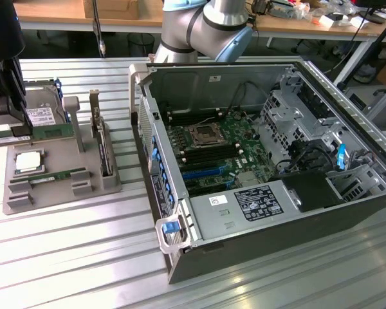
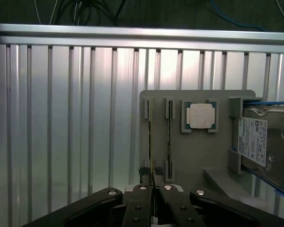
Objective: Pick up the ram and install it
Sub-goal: 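Pick up the ram and move it above insertion slot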
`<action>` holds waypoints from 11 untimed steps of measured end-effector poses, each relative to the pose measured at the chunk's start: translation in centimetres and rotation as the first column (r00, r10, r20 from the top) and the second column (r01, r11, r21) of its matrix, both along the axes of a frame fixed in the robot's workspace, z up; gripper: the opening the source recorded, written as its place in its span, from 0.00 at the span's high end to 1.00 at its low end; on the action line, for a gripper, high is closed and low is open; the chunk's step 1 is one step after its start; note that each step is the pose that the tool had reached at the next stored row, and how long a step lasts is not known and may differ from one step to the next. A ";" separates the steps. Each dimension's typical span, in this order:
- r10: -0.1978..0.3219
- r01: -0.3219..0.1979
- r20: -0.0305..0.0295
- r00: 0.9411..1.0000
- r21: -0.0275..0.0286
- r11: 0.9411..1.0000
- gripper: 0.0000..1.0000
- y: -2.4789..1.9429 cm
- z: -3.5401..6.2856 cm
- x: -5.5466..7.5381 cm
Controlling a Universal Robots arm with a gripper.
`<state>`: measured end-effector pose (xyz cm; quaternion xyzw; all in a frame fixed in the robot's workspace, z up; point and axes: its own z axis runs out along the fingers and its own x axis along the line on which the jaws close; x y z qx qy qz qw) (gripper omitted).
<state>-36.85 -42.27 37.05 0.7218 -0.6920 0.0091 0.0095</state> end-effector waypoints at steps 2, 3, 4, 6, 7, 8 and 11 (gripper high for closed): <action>0.000 0.000 0.000 1.000 0.000 1.000 0.88 0.00 0.16 0.0; 0.000 0.000 0.000 1.000 0.000 1.000 0.88 0.00 0.24 0.0; 0.000 0.000 0.000 1.000 0.000 1.000 0.88 0.00 0.33 0.0; 0.000 0.000 0.000 1.000 0.000 1.000 0.88 0.00 0.42 0.0; 0.000 0.000 0.000 1.000 0.000 1.000 0.88 0.00 0.48 0.0; 0.000 0.000 0.000 1.000 0.000 1.000 0.88 0.00 0.59 0.0; 0.000 0.000 0.000 1.000 0.000 1.000 0.88 0.00 0.85 0.0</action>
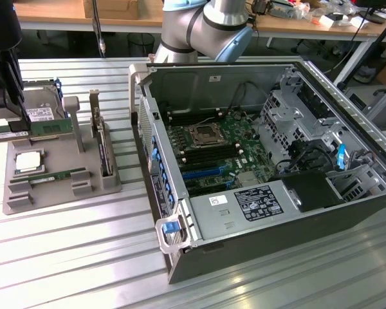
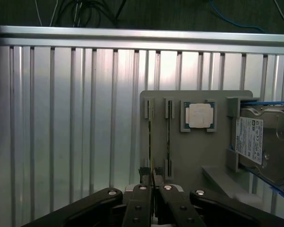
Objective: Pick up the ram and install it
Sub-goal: 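Pick up the ram and move it above insertion slot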
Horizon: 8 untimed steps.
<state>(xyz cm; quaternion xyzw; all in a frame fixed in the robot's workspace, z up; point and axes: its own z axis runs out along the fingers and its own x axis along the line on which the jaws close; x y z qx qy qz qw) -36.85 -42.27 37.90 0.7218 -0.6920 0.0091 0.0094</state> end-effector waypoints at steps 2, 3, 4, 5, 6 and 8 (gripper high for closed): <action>0.000 0.000 0.000 1.000 0.000 1.000 0.88 0.00 0.15 0.0; 0.000 0.000 0.000 1.000 0.000 1.000 0.88 0.00 0.25 0.0; 0.000 0.000 0.000 1.000 0.000 1.000 0.88 0.00 0.34 0.0; 0.000 0.000 0.000 1.000 0.000 1.000 0.88 0.00 0.44 0.0; 0.000 0.000 0.000 1.000 0.000 1.000 0.88 0.00 0.52 0.0; 0.000 0.000 0.000 1.000 0.000 1.000 0.88 0.00 0.65 0.0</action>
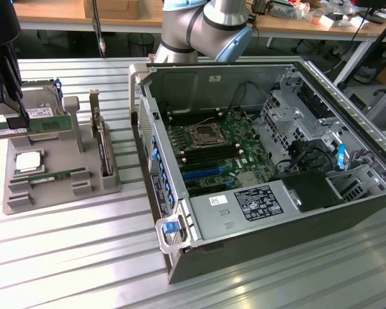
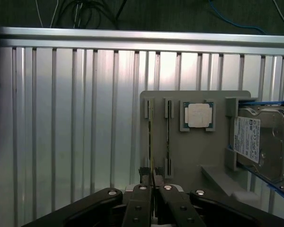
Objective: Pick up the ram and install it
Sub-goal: 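Pick up the ram and move it above insertion slot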
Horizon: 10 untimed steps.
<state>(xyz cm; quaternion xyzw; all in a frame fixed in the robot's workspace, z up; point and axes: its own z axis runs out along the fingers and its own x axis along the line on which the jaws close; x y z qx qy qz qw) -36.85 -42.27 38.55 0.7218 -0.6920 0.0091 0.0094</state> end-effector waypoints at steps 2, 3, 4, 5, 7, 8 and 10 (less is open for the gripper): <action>0.000 0.000 0.000 1.000 0.000 1.000 0.88 0.00 0.08 0.0; 0.000 0.000 0.000 1.000 0.000 1.000 0.88 0.00 0.13 0.0; 0.000 0.000 0.000 1.000 0.000 1.000 0.88 0.00 0.22 0.0; 0.000 0.000 0.000 1.000 0.000 1.000 0.88 0.00 0.27 0.0; 0.000 0.000 0.000 1.000 0.000 1.000 0.88 0.00 0.36 0.0; 0.000 0.000 0.000 1.000 0.000 1.000 0.88 0.00 0.42 0.0; 0.000 0.000 0.000 1.000 0.000 1.000 0.88 0.00 0.53 0.0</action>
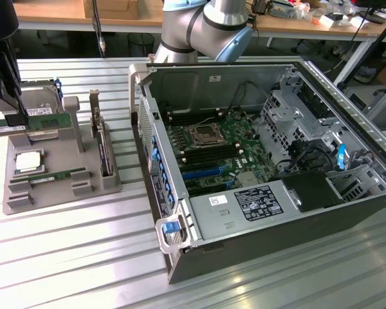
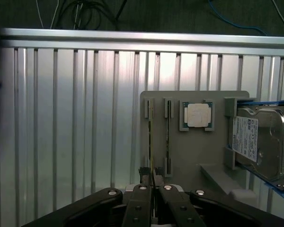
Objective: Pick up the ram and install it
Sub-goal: 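Pick up the ram and move it above insertion slot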
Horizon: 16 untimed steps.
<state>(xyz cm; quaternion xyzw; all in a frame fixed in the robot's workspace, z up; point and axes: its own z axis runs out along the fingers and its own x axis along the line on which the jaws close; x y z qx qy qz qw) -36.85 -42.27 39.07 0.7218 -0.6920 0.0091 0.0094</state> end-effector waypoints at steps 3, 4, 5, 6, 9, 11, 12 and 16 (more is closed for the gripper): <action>0.000 0.000 0.000 1.000 0.000 1.000 0.88 0.00 0.13 0.0; 0.000 0.000 0.000 1.000 0.000 1.000 0.88 0.00 0.18 0.0; 0.000 0.000 0.000 1.000 0.000 1.000 0.88 0.00 0.21 0.0; 0.000 0.000 0.000 1.000 0.000 1.000 0.88 0.00 0.27 0.0; 0.000 0.000 0.000 1.000 0.000 1.000 0.88 0.00 0.37 0.0; 0.000 0.000 0.000 1.000 0.000 1.000 0.88 0.00 0.48 0.0; 0.000 0.000 0.000 1.000 0.000 1.000 0.88 0.00 0.51 0.0; 0.000 0.000 0.000 1.000 0.000 1.000 0.88 0.00 0.74 0.0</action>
